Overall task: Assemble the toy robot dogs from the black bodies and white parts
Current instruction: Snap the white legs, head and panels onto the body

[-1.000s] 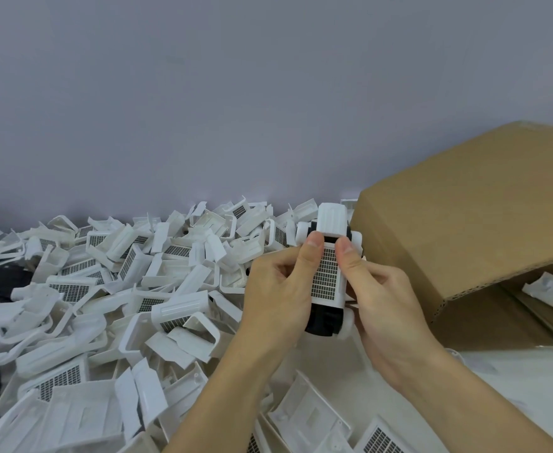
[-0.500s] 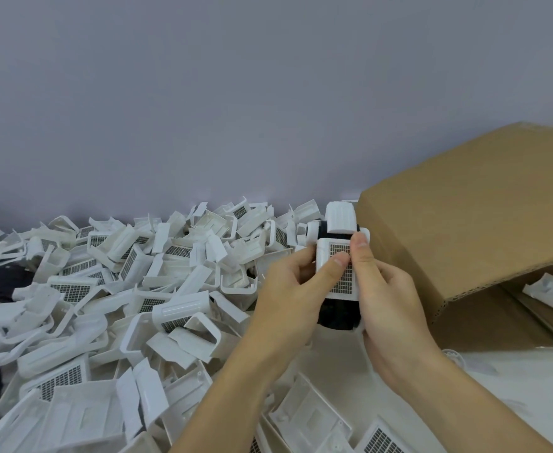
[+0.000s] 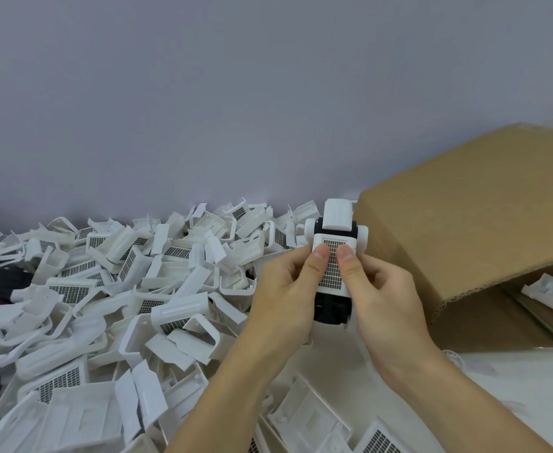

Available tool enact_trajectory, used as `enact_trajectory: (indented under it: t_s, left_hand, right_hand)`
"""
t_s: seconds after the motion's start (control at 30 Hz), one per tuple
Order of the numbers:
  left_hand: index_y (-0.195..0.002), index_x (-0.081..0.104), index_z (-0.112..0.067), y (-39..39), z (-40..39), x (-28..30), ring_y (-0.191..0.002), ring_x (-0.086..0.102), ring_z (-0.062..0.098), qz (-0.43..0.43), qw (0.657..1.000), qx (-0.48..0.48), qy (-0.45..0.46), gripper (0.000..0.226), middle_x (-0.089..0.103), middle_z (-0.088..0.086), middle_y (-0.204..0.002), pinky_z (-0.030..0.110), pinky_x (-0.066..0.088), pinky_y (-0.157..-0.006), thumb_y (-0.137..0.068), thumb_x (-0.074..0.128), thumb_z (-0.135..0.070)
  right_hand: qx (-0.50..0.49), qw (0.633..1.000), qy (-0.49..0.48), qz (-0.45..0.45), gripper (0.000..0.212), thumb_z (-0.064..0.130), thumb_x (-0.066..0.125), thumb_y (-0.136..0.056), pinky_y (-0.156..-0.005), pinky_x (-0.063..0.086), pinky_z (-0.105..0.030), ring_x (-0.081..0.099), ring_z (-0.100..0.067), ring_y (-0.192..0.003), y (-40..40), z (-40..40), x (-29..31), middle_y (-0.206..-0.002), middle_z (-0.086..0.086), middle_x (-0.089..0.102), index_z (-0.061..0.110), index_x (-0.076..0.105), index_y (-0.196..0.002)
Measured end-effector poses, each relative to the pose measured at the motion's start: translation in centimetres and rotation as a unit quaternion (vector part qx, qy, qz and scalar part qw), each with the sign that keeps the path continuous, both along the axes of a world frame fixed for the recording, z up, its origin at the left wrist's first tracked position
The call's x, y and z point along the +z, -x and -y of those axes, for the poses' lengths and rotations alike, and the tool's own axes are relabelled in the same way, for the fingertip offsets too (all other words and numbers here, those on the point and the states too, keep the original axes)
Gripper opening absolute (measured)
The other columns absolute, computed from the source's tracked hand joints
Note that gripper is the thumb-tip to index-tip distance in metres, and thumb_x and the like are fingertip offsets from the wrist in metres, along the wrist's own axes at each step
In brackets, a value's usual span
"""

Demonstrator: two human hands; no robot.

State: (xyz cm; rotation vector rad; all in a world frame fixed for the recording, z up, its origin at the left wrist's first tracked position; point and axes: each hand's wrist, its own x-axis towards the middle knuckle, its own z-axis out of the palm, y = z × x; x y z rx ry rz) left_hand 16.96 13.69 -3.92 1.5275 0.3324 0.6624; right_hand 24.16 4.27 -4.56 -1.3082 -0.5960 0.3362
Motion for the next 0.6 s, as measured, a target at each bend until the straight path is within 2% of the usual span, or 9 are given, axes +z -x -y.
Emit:
enact_trajectory:
  t_s: [0.07,0.13,0.17,0.27,0.37,0.43,0.5,0.6]
  left_hand:
    - [-0.099,0.079,-0.017,0.01,-0.19,-0.06,-0.095,0.072,0.036,0.014,1.000,-0.009,-0.013,0.033,0.076,0.016,-0.095,0.056,0.058,-0.087,-0.102,0.051,-0.034]
    - [-0.098,0.079,-0.018,0.02,-0.31,-0.02,-0.088,0.074,0.027,0.025,0.999,-0.014,-0.017,0.033,0.077,0.013,-0.092,0.045,0.060,-0.080,-0.097,0.053,-0.038]
    - [-0.098,0.079,-0.018,0.04,-0.34,-0.03,-0.086,0.074,0.024,0.030,0.999,-0.016,-0.016,0.033,0.077,0.013,-0.092,0.044,0.060,-0.079,-0.096,0.053,-0.038]
    - [-0.104,0.079,-0.016,0.02,-0.47,-0.33,-0.096,0.073,0.029,0.041,0.998,-0.037,0.009,0.028,0.076,0.018,-0.101,0.050,0.058,-0.088,-0.101,0.056,-0.033]
    - [-0.115,0.075,-0.015,0.06,-0.46,-0.45,-0.108,0.071,0.031,0.037,0.995,-0.082,0.035,0.028,0.075,0.016,-0.111,0.042,0.058,-0.091,-0.096,0.057,-0.025]
    - [-0.122,0.072,-0.012,0.03,-0.42,-0.53,-0.112,0.070,0.031,0.032,0.995,-0.086,0.025,0.034,0.074,0.016,-0.114,0.045,0.056,-0.096,-0.094,0.057,-0.023]
    - [-0.126,0.069,-0.010,-0.05,-0.37,-0.55,-0.114,0.069,0.031,0.038,0.996,-0.076,0.032,0.037,0.074,0.015,-0.116,0.053,0.051,-0.104,-0.093,0.058,-0.024]
    - [-0.124,0.070,-0.009,-0.16,-0.42,-0.51,-0.111,0.070,0.033,0.047,0.996,-0.051,0.061,0.039,0.075,0.017,-0.113,0.058,0.050,-0.104,-0.091,0.059,-0.026]
  right_hand:
    - [0.008,1.000,-0.014,0.005,0.038,0.045,0.060,-0.083,-0.075,0.061,-0.027,0.076,-0.015,-0.088,-0.05,0.06,0.05,-0.089,-0.002,0.079,0.015,0.079,-0.095]
    - [0.020,0.999,-0.029,0.005,0.040,0.045,0.060,-0.081,-0.073,0.060,-0.024,0.076,-0.015,-0.090,-0.12,0.10,0.07,-0.092,-0.003,0.080,0.015,0.078,-0.098]
    - [0.025,0.999,-0.035,0.004,0.039,0.045,0.060,-0.082,-0.072,0.059,-0.022,0.076,-0.016,-0.090,-0.14,0.10,0.07,-0.092,-0.003,0.079,0.015,0.078,-0.099]
    - [0.027,0.999,-0.039,0.001,0.039,0.048,0.061,-0.082,-0.072,0.059,-0.022,0.076,-0.017,-0.090,-0.17,0.08,0.00,-0.093,-0.003,0.079,0.018,0.079,-0.098]
    - [0.008,0.999,-0.034,-0.003,0.040,0.055,0.059,-0.081,-0.072,0.061,-0.024,0.076,-0.015,-0.089,-0.33,0.02,-0.15,-0.091,-0.001,0.079,0.026,0.081,-0.095]
    - [0.004,0.999,-0.030,-0.011,0.041,0.058,0.057,-0.082,-0.072,0.061,-0.027,0.076,-0.016,-0.090,-0.44,0.00,-0.16,-0.092,-0.001,0.079,0.029,0.081,-0.096]
    - [0.023,0.998,-0.040,-0.033,0.039,0.057,0.060,-0.087,-0.078,0.061,-0.036,0.076,-0.021,-0.094,-0.58,0.07,-0.07,-0.096,-0.005,0.079,0.027,0.081,-0.099]
    - [0.061,0.995,-0.062,-0.050,0.032,0.042,0.064,-0.091,-0.088,0.058,-0.047,0.074,-0.028,-0.102,-0.69,0.26,0.04,-0.104,-0.011,0.078,0.019,0.080,-0.107]
